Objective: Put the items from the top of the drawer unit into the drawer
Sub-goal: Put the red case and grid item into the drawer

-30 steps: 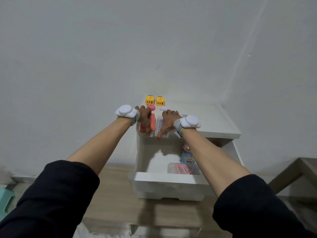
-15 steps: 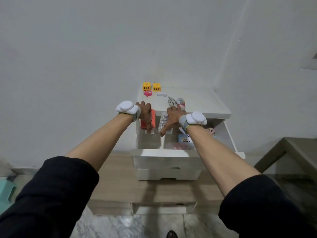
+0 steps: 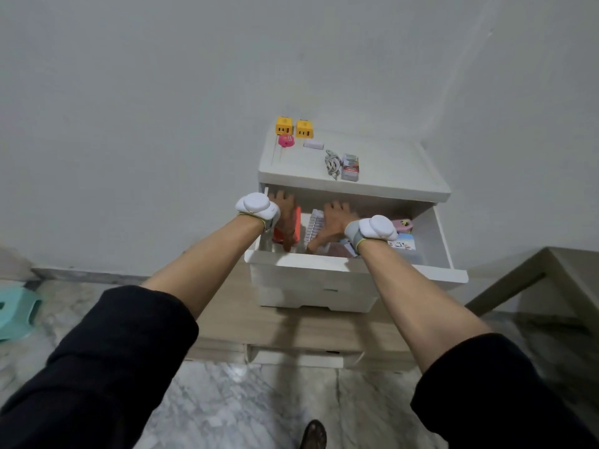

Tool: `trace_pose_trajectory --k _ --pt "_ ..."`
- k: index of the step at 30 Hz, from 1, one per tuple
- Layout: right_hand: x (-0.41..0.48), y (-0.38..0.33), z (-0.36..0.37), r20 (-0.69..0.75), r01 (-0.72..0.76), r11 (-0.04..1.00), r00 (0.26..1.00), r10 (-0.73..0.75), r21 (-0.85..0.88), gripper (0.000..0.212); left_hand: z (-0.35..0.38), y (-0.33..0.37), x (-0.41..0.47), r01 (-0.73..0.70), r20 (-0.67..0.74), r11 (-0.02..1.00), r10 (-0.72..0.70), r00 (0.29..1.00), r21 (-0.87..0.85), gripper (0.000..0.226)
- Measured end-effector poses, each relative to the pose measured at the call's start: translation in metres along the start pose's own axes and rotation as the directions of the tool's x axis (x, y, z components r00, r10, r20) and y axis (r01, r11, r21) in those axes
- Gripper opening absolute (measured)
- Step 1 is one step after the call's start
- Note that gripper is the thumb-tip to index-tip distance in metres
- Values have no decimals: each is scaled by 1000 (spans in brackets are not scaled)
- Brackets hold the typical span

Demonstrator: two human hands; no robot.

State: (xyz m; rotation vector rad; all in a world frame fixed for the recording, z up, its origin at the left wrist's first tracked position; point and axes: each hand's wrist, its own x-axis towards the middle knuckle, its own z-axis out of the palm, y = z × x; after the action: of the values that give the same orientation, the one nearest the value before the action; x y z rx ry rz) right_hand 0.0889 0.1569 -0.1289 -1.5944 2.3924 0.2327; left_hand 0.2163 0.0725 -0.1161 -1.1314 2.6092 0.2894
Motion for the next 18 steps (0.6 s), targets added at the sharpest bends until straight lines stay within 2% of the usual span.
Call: trace_pose_trajectory --k 6,10,12,14,15,18 --pt "23 2 15 -8 43 999 999 -43 17 103 18 -1 22 18 -6 1000 -18 1000 25 87" --pt "43 5 19 -13 84 995 996 -84 57 103 26 -1 38 69 7 997 -69 998 30 100" --pt "54 6 19 -9 87 994 996 -86 71 106 41 -13 73 124 33 992 -124 992 5 105" --pt "62 8 17 -10 92 993 996 -91 74 105 79 -38 146 132 76 991 -132 988 16 106" --pt "68 9 17 -7 106 991 994 -106 76 101 103 -53 187 134 119 991 -135 984 22 103" --pt "81 10 18 34 119 990 992 -122 75 90 99 -51 194 198 154 980 -197 968 9 84"
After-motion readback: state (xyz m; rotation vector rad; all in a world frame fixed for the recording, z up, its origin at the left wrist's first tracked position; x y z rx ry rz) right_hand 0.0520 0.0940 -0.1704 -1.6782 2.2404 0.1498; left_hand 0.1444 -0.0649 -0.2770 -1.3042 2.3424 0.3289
